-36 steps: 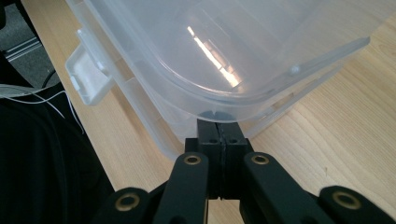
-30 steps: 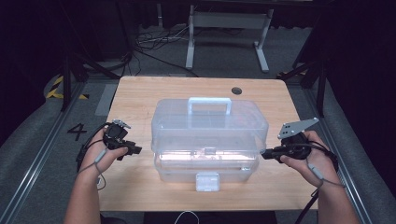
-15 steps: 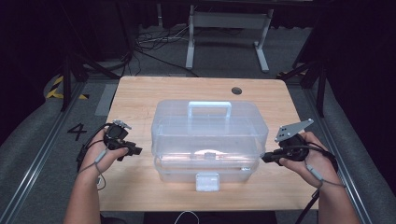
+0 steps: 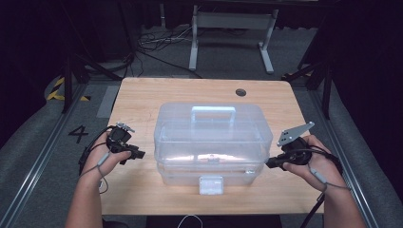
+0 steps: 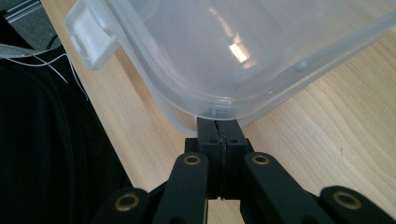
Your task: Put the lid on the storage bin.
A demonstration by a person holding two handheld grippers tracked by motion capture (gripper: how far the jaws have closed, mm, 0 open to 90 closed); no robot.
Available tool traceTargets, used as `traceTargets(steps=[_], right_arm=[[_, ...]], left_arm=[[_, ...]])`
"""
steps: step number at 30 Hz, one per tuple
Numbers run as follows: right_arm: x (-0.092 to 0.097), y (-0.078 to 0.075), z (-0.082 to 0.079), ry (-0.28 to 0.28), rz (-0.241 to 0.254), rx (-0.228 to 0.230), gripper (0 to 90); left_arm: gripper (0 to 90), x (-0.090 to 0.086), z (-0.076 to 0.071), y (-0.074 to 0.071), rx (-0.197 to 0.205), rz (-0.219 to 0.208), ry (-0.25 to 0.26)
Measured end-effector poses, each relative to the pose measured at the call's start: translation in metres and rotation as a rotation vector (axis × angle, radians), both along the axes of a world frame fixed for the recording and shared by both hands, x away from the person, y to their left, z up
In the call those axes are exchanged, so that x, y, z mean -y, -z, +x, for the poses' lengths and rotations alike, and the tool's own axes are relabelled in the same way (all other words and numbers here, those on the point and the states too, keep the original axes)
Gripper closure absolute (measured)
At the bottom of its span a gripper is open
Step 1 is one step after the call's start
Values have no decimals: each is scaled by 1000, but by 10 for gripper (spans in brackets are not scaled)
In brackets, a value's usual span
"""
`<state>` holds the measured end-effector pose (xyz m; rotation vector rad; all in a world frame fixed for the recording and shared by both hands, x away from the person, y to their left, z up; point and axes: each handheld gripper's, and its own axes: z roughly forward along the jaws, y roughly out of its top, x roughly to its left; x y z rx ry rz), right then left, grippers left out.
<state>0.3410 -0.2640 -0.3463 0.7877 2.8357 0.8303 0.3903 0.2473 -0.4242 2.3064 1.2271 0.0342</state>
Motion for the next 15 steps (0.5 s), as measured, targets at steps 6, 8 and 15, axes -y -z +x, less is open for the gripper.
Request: traceTargets(steps=[6, 8, 15], right_arm=[[-1, 2, 1, -8, -13, -14, 900], [-2, 3, 1, -10, -18, -21, 900], [-3, 6, 2, -22, -35, -33, 900]], left_arm=[[580, -1, 0, 1, -4, -1, 2], [580, 0, 0, 1, -5, 1, 3], [579, 0, 0, 1, -11, 5, 10]])
